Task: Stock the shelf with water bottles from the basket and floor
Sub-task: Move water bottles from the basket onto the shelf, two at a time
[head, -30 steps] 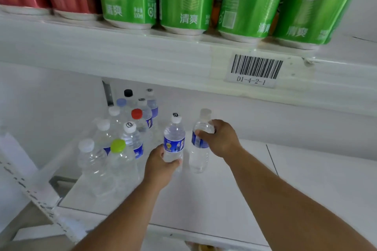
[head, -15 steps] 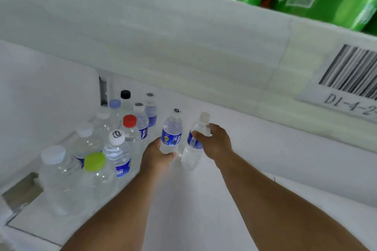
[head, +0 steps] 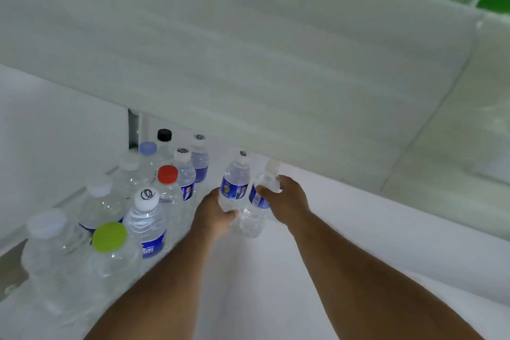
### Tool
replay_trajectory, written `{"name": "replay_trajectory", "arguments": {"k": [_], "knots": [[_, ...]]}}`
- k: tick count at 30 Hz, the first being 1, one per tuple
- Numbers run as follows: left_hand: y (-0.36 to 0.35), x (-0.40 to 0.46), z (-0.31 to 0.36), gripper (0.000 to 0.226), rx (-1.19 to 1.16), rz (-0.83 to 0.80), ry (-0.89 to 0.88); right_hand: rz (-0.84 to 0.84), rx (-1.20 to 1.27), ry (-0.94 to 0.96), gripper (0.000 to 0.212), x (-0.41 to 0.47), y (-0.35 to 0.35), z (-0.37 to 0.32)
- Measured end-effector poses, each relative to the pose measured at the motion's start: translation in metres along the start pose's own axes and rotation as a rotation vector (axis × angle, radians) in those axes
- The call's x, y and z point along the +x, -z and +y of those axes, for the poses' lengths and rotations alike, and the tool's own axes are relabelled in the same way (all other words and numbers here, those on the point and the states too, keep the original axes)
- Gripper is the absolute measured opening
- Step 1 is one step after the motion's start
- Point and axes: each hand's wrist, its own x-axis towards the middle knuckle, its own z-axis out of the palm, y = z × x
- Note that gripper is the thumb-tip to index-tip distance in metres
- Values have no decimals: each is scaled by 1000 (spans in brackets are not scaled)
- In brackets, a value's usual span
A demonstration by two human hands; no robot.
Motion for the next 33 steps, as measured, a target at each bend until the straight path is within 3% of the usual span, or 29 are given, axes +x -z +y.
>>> {"name": "replay_trajectory", "arguments": {"k": [4, 8, 10, 12, 14, 16, 20, 25, 33], "knots": [[2, -2, 2, 56, 15, -22, 7, -1, -12, 24, 25, 0, -3, 6], [8, -11, 6, 76, 25, -19, 46, -2, -18, 10, 9, -9, -7, 7], [12, -22, 10, 80, 37, -19, 86, 21, 13, -24, 23, -13, -9, 10], [17, -36, 12, 79, 62, -21, 99, 22, -2, -91, 16, -26, -9, 11], [25, -53, 18, 75, 100, -42, 87, -8, -71, -187, 64, -38, -8, 15], [33, -75, 24, 72, 143, -98, 63, -22, -150, -207, 78, -58, -8, 16], [56, -126, 37, 73, 361, -273, -51, -53, -246, -192, 77, -114, -6, 13], [101, -185, 49, 72, 703, -482, -256, -137, -537, -93, 68, -201, -16, 6], [158, -252, 60, 70, 815, -527, -313, -184, -635, -79, 82, -291, -31, -2]]}}
